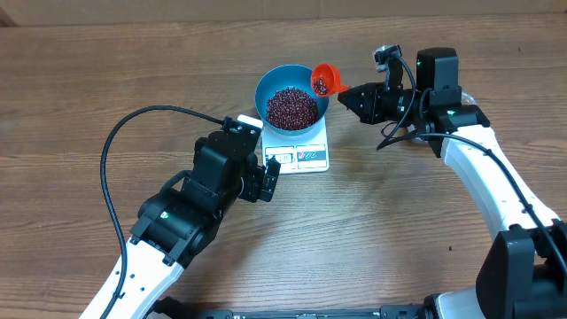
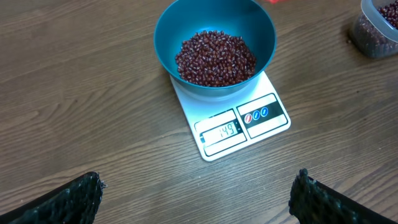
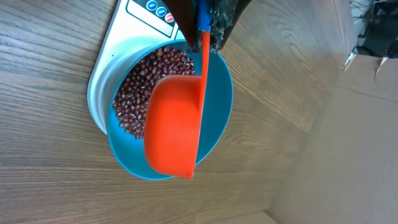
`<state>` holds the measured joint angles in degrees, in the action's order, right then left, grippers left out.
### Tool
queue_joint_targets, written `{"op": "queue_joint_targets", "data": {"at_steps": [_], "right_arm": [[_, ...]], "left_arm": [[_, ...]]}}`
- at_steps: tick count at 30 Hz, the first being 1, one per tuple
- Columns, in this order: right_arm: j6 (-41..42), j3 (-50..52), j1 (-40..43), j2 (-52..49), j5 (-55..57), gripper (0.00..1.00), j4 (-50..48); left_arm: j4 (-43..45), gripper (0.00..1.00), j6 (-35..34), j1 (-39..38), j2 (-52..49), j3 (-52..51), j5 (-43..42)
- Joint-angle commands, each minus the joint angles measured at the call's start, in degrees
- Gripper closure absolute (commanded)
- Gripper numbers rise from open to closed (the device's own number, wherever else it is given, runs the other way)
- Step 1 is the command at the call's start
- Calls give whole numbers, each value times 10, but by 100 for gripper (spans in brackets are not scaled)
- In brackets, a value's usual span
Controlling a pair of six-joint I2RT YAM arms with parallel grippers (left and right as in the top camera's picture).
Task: Scoop item into bowl and weigh 150g on scale
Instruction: 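Tilt the scoop further over the bowl to pour more beans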
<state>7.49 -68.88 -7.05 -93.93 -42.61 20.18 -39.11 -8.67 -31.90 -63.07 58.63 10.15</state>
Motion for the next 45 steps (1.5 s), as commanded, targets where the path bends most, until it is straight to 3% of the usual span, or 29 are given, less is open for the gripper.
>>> {"op": "queue_joint_targets", "data": {"at_steps": [1, 19, 26, 31, 34, 45], "right_arm": [[2, -6, 2, 14, -10, 96, -3], [-4, -5, -19, 13, -8, 96, -1], [-4, -5, -32, 13, 80, 96, -1], [-6, -5, -41, 13, 83, 96, 3], [-48, -5, -46, 12, 94, 96, 3], [-76, -5, -64, 10, 106, 96, -24]], "left_arm": [[1, 1, -2, -3, -3, -1, 8], [1, 1, -2, -3, -3, -1, 8], [1, 1, -2, -3, -3, -1, 8], [1, 1, -2, -3, -3, -1, 8], [1, 1, -1, -3, -3, -1, 8], [1, 1, -2, -3, -3, -1, 8]]}}
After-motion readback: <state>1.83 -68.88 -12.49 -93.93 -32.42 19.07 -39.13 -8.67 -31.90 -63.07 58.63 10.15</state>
